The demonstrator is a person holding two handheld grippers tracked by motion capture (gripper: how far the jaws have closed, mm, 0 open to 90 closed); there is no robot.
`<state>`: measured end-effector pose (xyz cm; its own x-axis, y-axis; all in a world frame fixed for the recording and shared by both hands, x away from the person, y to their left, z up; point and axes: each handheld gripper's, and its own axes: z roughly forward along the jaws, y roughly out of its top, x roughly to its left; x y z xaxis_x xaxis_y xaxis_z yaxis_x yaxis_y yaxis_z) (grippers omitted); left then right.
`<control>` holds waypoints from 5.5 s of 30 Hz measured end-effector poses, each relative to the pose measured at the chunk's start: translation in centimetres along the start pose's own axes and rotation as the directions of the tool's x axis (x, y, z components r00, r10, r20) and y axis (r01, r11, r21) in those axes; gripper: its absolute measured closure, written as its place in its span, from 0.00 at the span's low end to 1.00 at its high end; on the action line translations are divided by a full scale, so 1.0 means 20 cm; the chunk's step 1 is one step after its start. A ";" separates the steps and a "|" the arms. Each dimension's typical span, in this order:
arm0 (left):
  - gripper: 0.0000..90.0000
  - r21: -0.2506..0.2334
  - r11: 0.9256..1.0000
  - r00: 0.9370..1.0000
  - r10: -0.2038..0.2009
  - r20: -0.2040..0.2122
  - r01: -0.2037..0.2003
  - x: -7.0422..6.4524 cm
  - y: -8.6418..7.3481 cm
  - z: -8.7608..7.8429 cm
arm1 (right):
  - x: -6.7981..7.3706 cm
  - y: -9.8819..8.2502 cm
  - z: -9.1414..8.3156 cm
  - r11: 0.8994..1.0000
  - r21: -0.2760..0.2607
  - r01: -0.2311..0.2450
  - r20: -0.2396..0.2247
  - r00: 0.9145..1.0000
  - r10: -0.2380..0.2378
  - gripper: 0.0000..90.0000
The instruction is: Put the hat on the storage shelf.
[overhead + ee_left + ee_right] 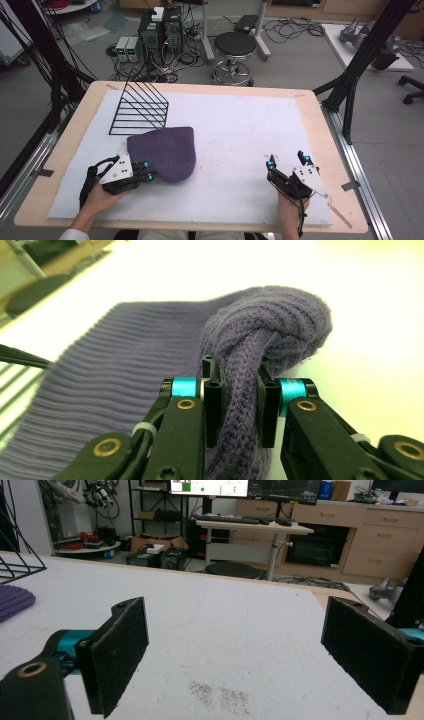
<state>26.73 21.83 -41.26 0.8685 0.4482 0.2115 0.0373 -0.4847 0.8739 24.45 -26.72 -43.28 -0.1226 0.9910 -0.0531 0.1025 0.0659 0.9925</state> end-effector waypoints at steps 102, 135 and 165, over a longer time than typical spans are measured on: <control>0.86 -0.725 0.669 0.951 -0.304 -0.065 0.164 0.37 0.57 -0.29 | 1.04 0.56 0.49 0.986 -0.167 0.009 -0.718 0.684 -0.128 0.59; 0.86 -0.631 0.773 0.917 -0.203 -0.345 -0.066 0.79 0.91 -0.65 | 1.27 1.04 0.62 0.977 -0.210 -0.041 -0.569 0.818 -0.088 0.92; 0.86 -0.499 0.866 0.863 -0.278 -0.422 0.035 0.98 0.66 -0.47 | 1.41 0.87 0.92 1.000 0.006 0.024 -0.517 0.856 -0.017 0.91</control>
<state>39.55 31.27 -21.58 0.5309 0.8383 0.1241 -0.1834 -0.0292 0.9826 40.94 4.42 -29.47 -0.6174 0.7866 -0.0060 0.1058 0.0907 0.9902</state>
